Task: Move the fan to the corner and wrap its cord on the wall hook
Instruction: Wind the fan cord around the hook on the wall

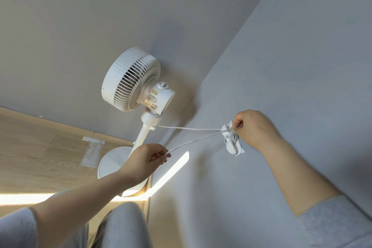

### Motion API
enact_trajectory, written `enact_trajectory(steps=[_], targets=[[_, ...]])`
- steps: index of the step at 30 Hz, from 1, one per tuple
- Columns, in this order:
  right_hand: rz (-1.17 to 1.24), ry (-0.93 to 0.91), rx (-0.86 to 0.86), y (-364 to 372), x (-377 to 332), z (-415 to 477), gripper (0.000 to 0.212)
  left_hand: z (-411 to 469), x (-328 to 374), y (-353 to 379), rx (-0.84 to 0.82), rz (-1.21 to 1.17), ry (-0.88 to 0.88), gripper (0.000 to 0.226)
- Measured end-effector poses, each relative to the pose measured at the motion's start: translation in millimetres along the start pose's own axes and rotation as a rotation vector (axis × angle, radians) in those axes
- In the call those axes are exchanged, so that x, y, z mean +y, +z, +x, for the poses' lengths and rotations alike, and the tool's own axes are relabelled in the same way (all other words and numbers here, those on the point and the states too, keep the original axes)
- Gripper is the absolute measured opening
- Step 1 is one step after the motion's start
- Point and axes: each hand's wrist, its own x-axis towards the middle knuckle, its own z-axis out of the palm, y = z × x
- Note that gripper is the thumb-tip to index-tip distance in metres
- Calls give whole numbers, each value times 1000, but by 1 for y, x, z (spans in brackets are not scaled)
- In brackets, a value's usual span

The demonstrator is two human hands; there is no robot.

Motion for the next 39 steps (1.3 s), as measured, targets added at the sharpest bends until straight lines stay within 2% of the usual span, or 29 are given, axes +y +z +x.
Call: enact_trajectory(steps=[5, 10, 16, 25, 31, 35, 39], targets=[[10, -18, -30, 8, 0, -23, 27, -16, -1, -3, -35, 8, 7, 25], [37, -23, -28, 14, -2, -43, 23, -26, -3, -3, -60, 26, 12, 32], [-28, -10, -60, 23, -5, -66, 30, -36, 2, 6, -120, 36, 23, 11], [-110, 75, -95, 27, -10, -86, 34, -43, 9, 15, -225, 85, 37, 9], [-150, 98, -106, 32, -16, -93, 35, -45, 2, 8, -219, 148, 10, 11], [-240, 115, -138, 38, -20, -96, 17, -45, 1, 7, -212, 206, 23, 10], [-284, 155, -178, 45, -25, -95, 15, -44, -3, 10, -213, 247, 25, 11]])
